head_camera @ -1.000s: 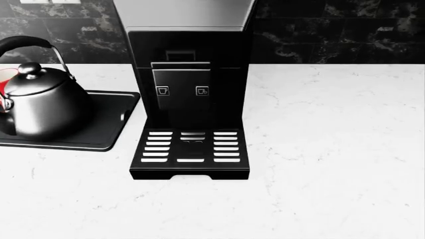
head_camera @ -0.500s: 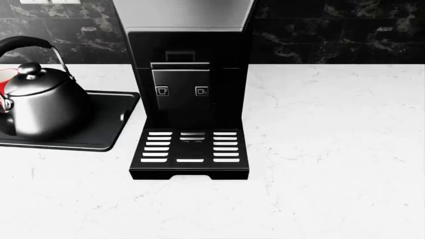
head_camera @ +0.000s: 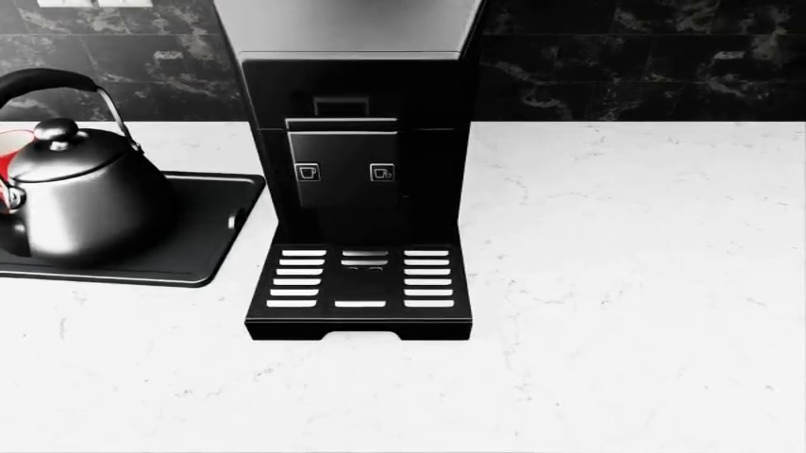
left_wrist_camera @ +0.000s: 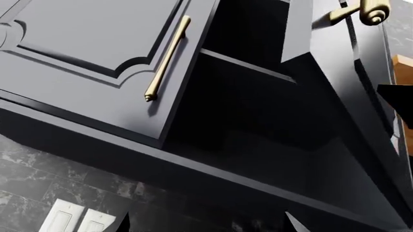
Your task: Pick the kettle from the counter and place it on the tray. Then pick the mug from the cabinet and place it on the tray. Then close the cabinet doors.
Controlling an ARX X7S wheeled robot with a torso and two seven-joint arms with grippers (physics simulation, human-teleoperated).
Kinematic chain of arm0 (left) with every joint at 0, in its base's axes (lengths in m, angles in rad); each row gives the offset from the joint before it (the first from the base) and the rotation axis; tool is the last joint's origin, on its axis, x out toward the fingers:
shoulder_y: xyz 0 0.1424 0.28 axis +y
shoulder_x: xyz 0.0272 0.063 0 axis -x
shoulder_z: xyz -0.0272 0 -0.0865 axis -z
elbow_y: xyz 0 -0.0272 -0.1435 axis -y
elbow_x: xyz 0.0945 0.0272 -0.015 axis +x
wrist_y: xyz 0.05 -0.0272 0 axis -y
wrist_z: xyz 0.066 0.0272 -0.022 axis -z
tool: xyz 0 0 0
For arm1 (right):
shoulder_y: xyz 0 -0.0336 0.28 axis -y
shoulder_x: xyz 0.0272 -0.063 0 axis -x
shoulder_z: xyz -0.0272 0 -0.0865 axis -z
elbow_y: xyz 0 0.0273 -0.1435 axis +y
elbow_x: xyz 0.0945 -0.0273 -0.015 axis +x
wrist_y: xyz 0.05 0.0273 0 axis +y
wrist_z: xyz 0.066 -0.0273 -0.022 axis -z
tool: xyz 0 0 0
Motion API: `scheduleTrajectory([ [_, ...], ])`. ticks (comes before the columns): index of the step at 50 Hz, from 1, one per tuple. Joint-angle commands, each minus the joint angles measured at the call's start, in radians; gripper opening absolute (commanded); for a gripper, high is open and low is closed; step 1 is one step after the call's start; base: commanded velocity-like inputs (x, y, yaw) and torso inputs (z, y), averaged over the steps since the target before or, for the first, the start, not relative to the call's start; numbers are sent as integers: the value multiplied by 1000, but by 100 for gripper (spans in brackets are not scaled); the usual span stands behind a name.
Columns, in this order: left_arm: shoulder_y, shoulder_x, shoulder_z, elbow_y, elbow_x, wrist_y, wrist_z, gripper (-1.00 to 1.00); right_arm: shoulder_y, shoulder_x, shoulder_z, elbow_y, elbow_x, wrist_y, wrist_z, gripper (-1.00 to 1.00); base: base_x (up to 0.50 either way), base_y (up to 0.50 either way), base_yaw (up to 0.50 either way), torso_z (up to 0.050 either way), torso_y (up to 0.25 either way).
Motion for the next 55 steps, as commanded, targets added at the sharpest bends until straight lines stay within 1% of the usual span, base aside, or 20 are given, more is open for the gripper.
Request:
scheduleTrajectory([
  [1, 17, -3, 7, -5, 15, 17, -2, 100, -87, 9, -230, 24, 77, -24, -84, 100, 0, 0, 0, 0, 0],
  [13, 38, -6, 18, -16, 33, 40, -3, 100, -135, 14, -413, 78, -36, -73, -130, 100, 3, 0, 0, 0, 0],
  [24, 58, -14, 29, -26, 49, 68, -8, 100, -169, -6, -524, 122, -105, -111, -145, 100, 3, 0, -1, 0, 0],
  [38, 77, -16, 38, -46, 53, 101, -3, 100, -205, -76, -642, 341, -179, -205, -209, 100, 3, 0, -2, 0, 0],
  [43, 81, -18, 39, -44, 61, 106, -12, 100, -214, -86, -689, 394, -153, -219, -227, 100, 4, 0, -3, 0, 0],
  [49, 91, -18, 46, -56, 67, 124, -12, 100, -215, -87, -853, 446, -75, -242, -212, 100, 4, 0, -3, 0, 0],
  [55, 102, -18, 53, -65, 77, 138, -13, 100, -220, -87, -923, 478, -44, -249, -203, 100, 2, -2, -3, 0, 0],
])
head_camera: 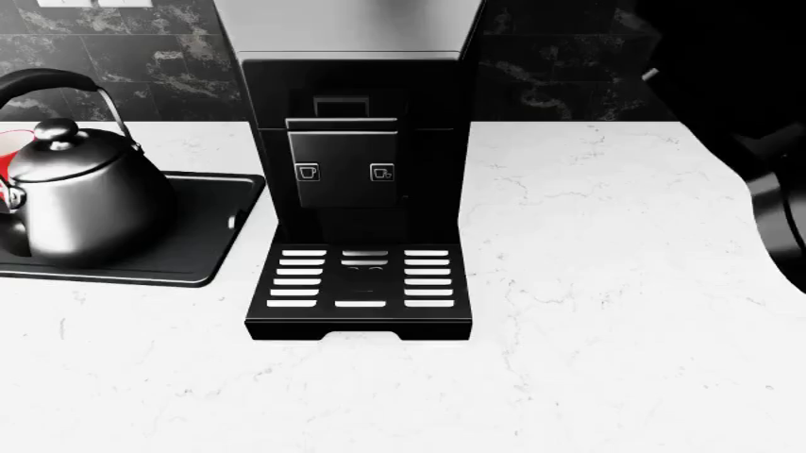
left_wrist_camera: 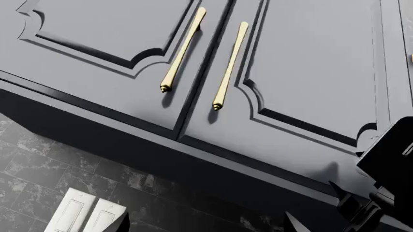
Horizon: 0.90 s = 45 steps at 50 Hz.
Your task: Pick the kettle from the counter and place it on the tray. Then pick the mug from the cabinet and place it on the tray. Then close the cabinet doors.
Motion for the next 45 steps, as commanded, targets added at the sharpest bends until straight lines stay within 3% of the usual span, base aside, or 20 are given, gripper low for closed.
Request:
scheduleTrajectory([
  [1, 19, -1, 12, -14, 16, 26, -4, 100, -110, 0, -209, 173, 313, -19, -79, 100, 18, 0, 0, 0, 0],
  [7, 27, -1, 17, -19, 22, 35, -4, 100, -105, 0, -208, 183, 318, -25, -72, 100, 11, 0, 0, 0, 0],
  [12, 31, 3, 18, -19, 22, 36, -2, 100, -37, 7, -61, 215, 425, -85, 40, 100, 14, 2, 4, 0, 0],
  [21, 15, 31, 0, -12, 2, -12, 6, 100, 83, 230, 272, -265, 673, 4, 313, 100, 6, 2, 3, 0, 0],
  [28, -7, 49, -19, 2, -18, -60, 12, 100, 111, 367, 452, -571, 882, 116, 477, 100, 0, 0, 0, 0, 0],
  [36, -48, 77, -46, 29, -49, -137, 15, 100, 82, 559, 624, -903, 1219, 243, 735, 100, 0, 0, 0, 0, 0],
  [45, -126, 129, -81, 66, -102, -262, 17, 100, -21, 783, 734, -1220, 1584, 196, 1019, 100, 0, 0, 0, 0, 0],
])
